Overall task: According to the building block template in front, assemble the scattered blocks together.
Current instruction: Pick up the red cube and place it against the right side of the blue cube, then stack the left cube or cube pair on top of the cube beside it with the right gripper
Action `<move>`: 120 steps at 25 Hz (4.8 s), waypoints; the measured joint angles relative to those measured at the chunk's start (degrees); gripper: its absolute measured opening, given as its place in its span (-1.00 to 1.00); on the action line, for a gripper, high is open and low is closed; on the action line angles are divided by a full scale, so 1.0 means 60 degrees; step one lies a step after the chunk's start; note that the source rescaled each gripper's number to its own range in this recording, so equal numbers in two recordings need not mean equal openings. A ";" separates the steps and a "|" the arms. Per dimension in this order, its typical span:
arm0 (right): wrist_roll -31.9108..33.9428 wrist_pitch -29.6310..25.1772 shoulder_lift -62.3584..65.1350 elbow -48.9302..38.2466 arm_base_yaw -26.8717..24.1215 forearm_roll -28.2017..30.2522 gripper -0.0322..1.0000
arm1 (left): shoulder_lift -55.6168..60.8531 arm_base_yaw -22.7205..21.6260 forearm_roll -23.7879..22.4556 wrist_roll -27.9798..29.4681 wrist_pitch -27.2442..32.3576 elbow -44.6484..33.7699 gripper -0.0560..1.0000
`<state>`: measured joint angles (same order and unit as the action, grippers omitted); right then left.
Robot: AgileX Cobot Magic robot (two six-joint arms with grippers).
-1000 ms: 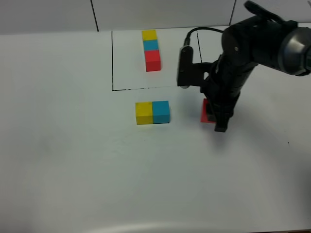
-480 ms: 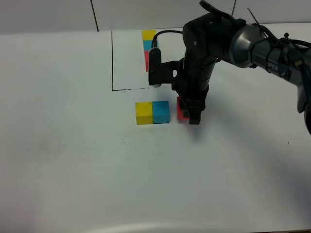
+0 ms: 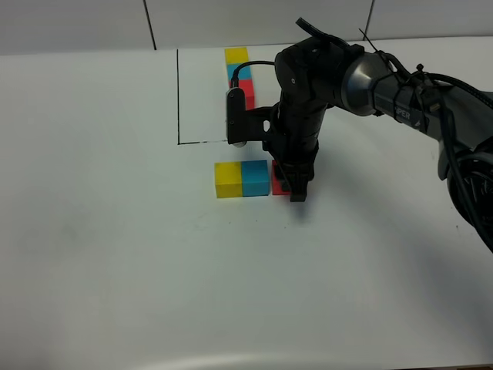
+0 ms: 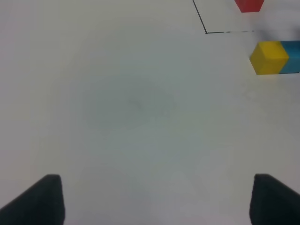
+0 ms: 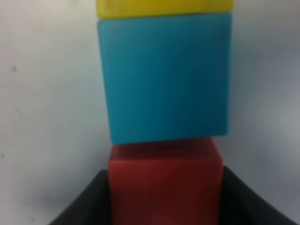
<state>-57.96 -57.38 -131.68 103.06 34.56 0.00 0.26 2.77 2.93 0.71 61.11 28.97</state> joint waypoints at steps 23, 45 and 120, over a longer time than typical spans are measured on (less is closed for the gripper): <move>-0.0090 0.0099 -0.0127 0.0109 0.0011 -0.0069 -0.91 | 0.0000 0.0000 0.0000 0.0000 0.0000 0.0000 0.70; -0.0169 0.0031 -0.0135 0.0112 0.0120 -0.0068 -0.91 | 0.0000 0.0000 0.0000 0.0000 0.0000 0.0000 0.70; 0.4093 0.0461 0.2374 -0.2065 0.0678 0.1648 0.70 | 0.0000 0.0000 0.0000 0.0000 0.0000 0.0000 0.70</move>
<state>-33.40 -54.62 -117.43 90.67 38.63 9.89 0.26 2.77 2.93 0.71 61.11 28.97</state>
